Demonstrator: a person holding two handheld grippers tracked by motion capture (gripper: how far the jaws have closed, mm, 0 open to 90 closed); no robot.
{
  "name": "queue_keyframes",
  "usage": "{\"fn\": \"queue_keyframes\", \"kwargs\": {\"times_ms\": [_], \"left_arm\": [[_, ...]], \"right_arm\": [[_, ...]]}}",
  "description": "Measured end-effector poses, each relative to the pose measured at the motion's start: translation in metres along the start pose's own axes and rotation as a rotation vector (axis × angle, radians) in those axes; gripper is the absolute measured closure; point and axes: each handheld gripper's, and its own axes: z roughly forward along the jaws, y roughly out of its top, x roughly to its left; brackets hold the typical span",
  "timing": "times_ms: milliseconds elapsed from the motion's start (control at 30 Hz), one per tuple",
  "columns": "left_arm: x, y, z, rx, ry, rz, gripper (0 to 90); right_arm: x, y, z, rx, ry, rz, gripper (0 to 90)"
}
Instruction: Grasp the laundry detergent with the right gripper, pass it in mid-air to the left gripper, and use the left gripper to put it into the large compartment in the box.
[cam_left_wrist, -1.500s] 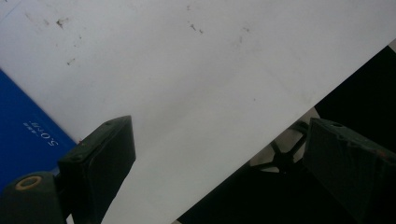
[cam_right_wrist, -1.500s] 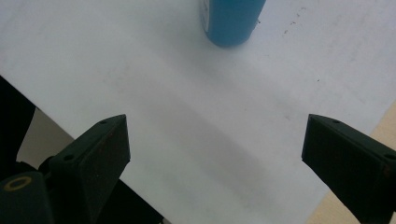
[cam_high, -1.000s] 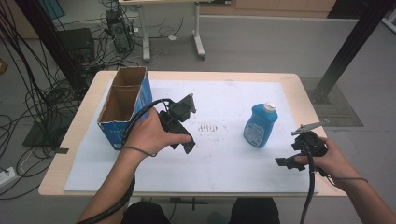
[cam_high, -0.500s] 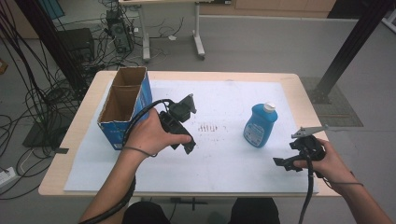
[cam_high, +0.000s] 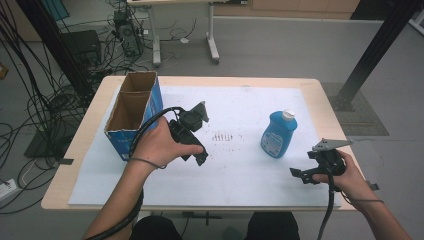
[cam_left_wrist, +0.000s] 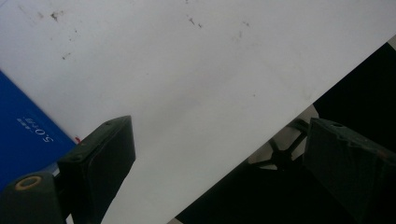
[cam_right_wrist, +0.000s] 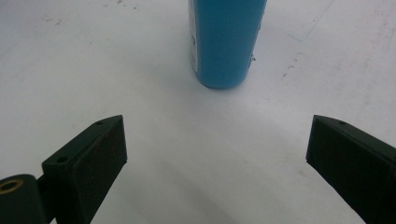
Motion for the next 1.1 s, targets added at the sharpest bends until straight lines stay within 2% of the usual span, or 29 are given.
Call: {"fn": "queue_keyframes", "kwargs": {"times_ms": [233, 333, 400, 833, 1100], "left_arm": [[0.0, -0.001, 0.0, -0.002, 0.001, -0.002, 9.6], [0.001, -0.002, 0.0, -0.006, -0.003, -0.005, 9.5], [0.001, -0.002, 0.0, -0.002, -0.002, -0.006, 9.5], [0.002, -0.003, 0.0, -0.004, -0.003, -0.008, 9.5], [0.002, -0.004, 0.001, 0.0, -0.004, -0.011, 9.5]], "right_arm": [[0.0, -0.004, 0.005, -0.039, 0.003, 0.001, 4.6], [0.0, -0.006, 0.008, -0.062, 0.009, 0.016, 4.5], [-0.001, -0.009, 0.01, -0.094, 0.013, 0.022, 4.3], [-0.001, -0.016, 0.02, -0.151, 0.007, 0.027, 3.7], [-0.002, -0.021, 0.026, -0.208, 0.007, 0.032, 3.0]]}}
